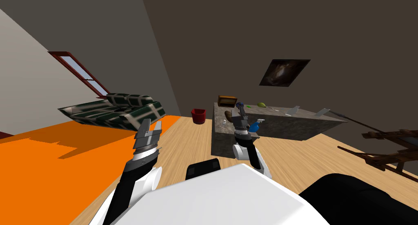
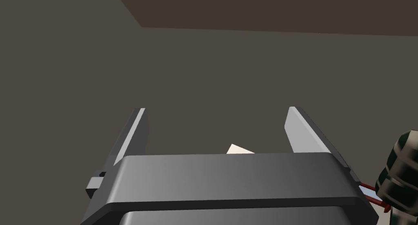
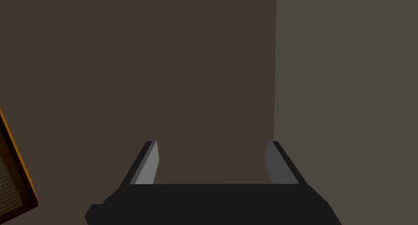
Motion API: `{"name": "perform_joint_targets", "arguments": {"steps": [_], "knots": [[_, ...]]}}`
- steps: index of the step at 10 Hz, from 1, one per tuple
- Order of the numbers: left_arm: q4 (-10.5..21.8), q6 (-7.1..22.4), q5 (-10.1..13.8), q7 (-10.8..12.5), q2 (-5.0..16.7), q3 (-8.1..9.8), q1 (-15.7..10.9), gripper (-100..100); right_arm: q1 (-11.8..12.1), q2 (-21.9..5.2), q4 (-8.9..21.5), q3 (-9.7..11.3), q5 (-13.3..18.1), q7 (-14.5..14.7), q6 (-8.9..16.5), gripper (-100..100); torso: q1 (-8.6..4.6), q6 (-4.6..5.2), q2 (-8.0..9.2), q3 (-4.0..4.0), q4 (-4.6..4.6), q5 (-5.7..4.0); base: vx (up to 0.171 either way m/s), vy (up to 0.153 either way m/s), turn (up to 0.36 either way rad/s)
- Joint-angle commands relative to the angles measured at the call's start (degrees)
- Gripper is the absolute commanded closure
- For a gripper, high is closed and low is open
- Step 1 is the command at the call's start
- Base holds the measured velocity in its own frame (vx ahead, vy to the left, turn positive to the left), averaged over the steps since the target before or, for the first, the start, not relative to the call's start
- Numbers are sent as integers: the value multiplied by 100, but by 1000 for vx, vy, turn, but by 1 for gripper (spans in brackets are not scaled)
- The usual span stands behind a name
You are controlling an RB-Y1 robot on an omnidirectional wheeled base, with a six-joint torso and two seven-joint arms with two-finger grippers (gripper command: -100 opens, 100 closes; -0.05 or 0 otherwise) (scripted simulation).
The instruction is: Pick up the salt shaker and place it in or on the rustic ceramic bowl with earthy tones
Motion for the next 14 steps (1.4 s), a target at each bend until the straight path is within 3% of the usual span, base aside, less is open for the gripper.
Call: {"name": "perform_joint_targets", "arguments": {"steps": [1,6,10,11,14], "knots": [[0,0,0,0,0,0,0,0,-34,-197,67,-30,68,65,-4,-100,0,0,0,0,0,0,-1,6,-14],[0,0,0,0,0,0,0,0,-309,-650,596,-256,610,577,-40,-100,12,0,2,1,0,2,-6,31,-31],[0,0,0,0,0,0,0,0,-668,-775,1261,-557,1264,1207,-85,-100,16,0,-2,-1,0,4,-1,46,-51],[0,0,0,0,0,0,0,0,-668,-775,1261,-557,1302,1241,-85,-100,16,0,-4,-2,-1,4,4,26,-19],[0,0,0,0,0,0,0,0,-965,-839,1813,-813,1846,1763,-126,-100,8,0,-2,-1,-1,2,-2,28,-51]]}}
